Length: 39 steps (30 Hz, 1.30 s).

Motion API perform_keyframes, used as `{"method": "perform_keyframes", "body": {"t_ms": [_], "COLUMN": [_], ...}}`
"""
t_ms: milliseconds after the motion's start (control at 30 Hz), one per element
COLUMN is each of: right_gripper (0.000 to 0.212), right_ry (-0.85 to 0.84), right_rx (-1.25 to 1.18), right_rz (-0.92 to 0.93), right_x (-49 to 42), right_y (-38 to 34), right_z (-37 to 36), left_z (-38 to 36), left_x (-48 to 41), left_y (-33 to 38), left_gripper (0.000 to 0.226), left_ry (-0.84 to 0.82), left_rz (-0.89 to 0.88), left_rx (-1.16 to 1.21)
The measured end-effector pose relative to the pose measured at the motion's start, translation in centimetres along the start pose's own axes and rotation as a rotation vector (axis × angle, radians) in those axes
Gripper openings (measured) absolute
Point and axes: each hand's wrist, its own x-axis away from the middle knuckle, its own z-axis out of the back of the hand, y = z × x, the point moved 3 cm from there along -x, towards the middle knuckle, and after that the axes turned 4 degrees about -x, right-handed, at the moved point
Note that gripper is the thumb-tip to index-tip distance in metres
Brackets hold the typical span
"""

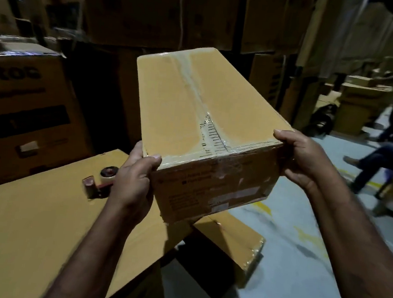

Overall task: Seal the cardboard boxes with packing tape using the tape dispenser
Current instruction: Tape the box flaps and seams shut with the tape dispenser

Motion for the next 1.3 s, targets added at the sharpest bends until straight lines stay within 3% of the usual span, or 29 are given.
{"method": "perform_keyframes", "body": {"t_ms": [33, 167, 233, 400, 533, 567, 700, 767, 867, 967, 1033, 1133, 1300], "right_gripper": [0.005, 0.008, 0.009, 0.005, 0.011, 0.014, 0.007, 0.008, 0.018, 0.032, 0.028, 0.008, 0.055], "right_ry": [0.024, 0.167, 0.212, 0.323, 0.385, 0.389, 0.399, 0.425, 0.445, 0.413, 0.359, 0.246, 0.144], "right_rx": [0.012, 0.041, 0.055, 0.113, 0.146, 0.154, 0.193, 0.193, 0.213, 0.203, 0.204, 0.199, 0.244], "right_rz": [0.0, -0.012, -0.023, -0.068, -0.156, -0.176, -0.306, -0.369, -0.448, -0.515, -0.572, -0.681, -0.828], "right_x": [-0.3, -2.4, -3.8, -7.9, -11.3, -12.1, -14.9, -16.3, -18.8, -22.0, -24.6, -28.6, -33.7], "right_y": [-0.2, -0.6, -0.7, 1.0, 4.1, 5.0, 9.4, 11.6, 14.9, 18.0, 20.1, 23.4, 29.3], "right_z": [1.0, 4.5, 6.0, 9.4, 11.9, 12.4, 15.8, 17.9, 21.0, 24.0, 26.1, 29.6, 37.1], "left_z": [-1.1, -5.5, -7.2, -10.4, -11.6, -11.7, -12.9, -13.9, -14.8, -15.4, -16.0, -18.3, -22.0], "left_x": [-1.0, -4.6, -6.9, -11.6, -14.4, -15.1, -17.3, -17.6, -17.8, -18.7, -19.6, -20.4, -19.7], "left_y": [-0.6, -3.5, -5.6, -10.8, -14.8, -16.0, -21.8, -24.3, -28.6, -34.6, -38.5, -40.5, -45.7], "left_gripper": [0.049, 0.099, 0.108, 0.087, 0.023, 0.018, 0.033, 0.029, 0.031, 0.065, 0.073, 0.053, 0.04], "left_ry": [0.021, 0.041, 0.027, -0.021, -0.019, -0.021, -0.012, 0.005, 0.013, 0.036, 0.095, 0.158, 0.304], "left_rz": [0.01, 0.062, 0.07, 0.197, 0.32, 0.357, 0.472, 0.502, 0.538, 0.611, 0.651, 0.633, 0.707], "left_rx": [0.012, -0.028, -0.058, -0.07, -0.057, -0.049, -0.089, -0.104, -0.113, -0.126, -0.112, -0.141, -0.183]}}
